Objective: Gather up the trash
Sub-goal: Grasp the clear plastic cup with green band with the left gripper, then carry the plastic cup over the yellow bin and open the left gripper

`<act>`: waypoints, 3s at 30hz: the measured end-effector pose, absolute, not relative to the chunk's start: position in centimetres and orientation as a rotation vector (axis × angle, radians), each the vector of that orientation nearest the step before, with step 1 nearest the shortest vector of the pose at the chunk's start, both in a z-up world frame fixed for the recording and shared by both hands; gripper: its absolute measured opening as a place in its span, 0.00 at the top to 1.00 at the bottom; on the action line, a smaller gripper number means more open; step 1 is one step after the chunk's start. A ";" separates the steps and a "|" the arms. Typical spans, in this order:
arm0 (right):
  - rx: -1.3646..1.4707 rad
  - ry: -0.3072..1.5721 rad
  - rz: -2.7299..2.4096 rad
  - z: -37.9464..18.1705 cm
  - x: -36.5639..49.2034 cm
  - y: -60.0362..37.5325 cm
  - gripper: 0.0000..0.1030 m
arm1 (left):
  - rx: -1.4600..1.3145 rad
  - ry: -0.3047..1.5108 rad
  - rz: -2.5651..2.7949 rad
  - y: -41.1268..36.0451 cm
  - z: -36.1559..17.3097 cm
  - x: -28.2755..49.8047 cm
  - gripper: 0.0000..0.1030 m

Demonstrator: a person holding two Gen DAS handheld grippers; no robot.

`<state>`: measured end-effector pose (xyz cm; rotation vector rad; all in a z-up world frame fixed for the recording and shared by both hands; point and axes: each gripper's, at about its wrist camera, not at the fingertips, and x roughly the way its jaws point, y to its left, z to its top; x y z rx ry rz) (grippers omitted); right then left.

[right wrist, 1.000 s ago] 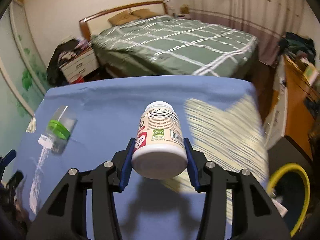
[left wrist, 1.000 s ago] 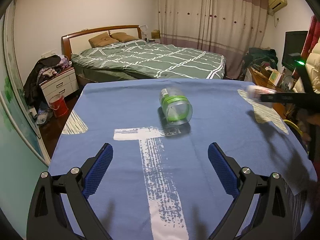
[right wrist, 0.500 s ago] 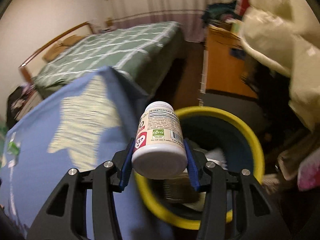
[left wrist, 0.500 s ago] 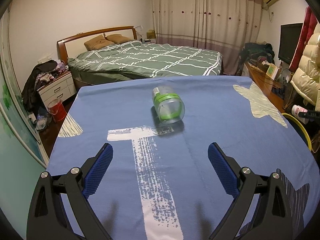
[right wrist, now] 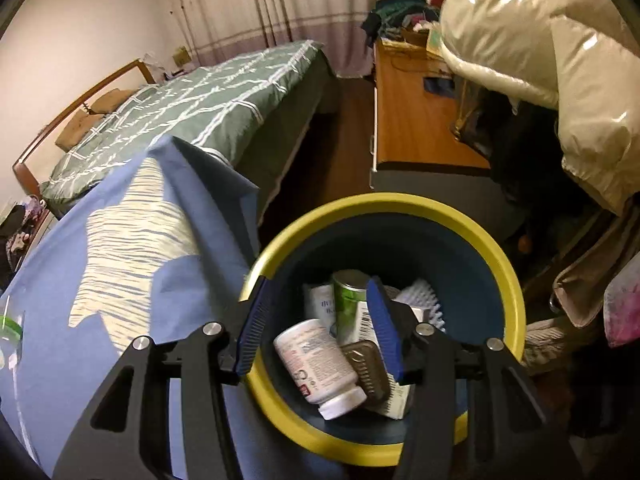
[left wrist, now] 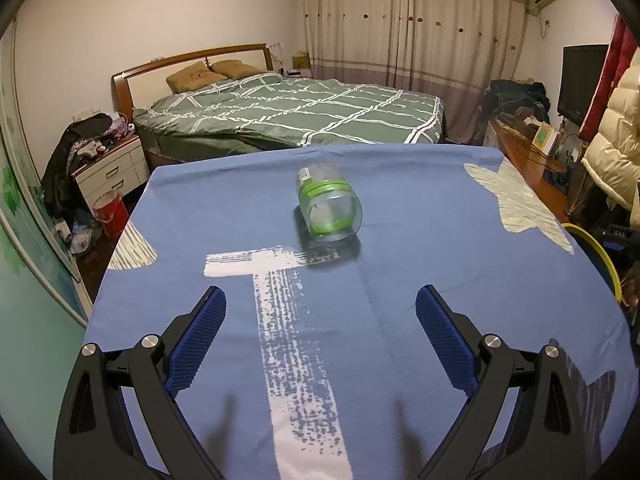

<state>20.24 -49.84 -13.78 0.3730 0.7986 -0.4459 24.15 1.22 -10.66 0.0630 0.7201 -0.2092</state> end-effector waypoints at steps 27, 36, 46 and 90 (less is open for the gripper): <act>0.298 0.753 -0.407 -12.2 21.5 -47.5 0.54 | -0.005 0.953 -0.051 -3.0 -13.6 39.1 0.09; 0.308 0.756 -0.399 -12.3 21.5 -47.6 0.53 | -0.029 0.980 -0.044 -2.9 -14.7 40.9 0.41; 0.327 0.743 -0.394 -12.4 21.4 -47.8 0.53 | 0.033 0.920 -0.103 -5.6 -12.9 38.8 0.52; 0.361 0.648 -0.584 -9.5 7.8 -58.0 0.51 | 0.446 0.983 -0.834 -52.8 -13.3 26.1 0.51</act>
